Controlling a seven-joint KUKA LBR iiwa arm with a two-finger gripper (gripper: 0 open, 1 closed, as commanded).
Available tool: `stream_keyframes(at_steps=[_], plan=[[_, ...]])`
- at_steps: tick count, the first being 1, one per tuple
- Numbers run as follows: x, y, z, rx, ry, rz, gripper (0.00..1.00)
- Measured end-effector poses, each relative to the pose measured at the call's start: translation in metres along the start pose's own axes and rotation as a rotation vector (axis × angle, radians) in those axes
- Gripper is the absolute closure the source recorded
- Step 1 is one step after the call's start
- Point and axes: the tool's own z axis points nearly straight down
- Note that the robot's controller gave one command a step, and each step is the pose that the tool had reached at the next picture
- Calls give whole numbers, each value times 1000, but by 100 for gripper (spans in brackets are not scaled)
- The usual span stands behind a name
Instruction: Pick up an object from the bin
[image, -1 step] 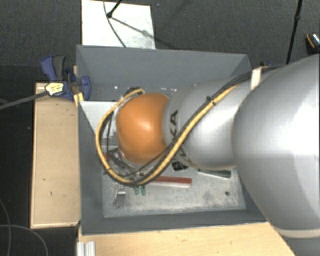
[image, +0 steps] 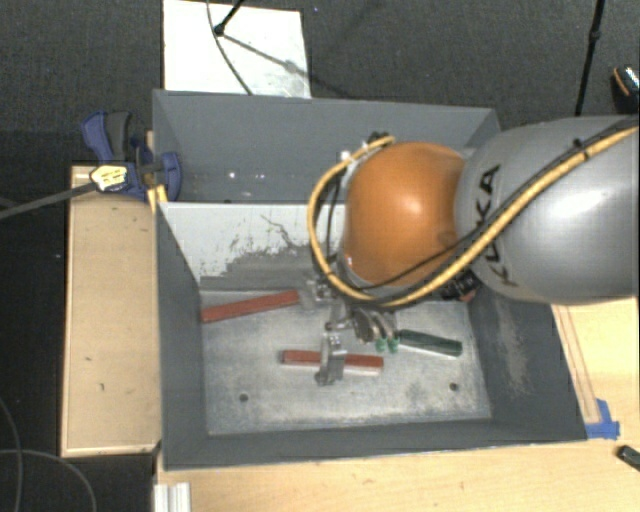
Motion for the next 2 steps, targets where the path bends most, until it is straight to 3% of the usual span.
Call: stream_keyframes(at_steps=[1, 2], plan=[[-29, -39, 136, -3, 11, -229, 0], [-30, -37, 132, -4, 7, -224, 100]])
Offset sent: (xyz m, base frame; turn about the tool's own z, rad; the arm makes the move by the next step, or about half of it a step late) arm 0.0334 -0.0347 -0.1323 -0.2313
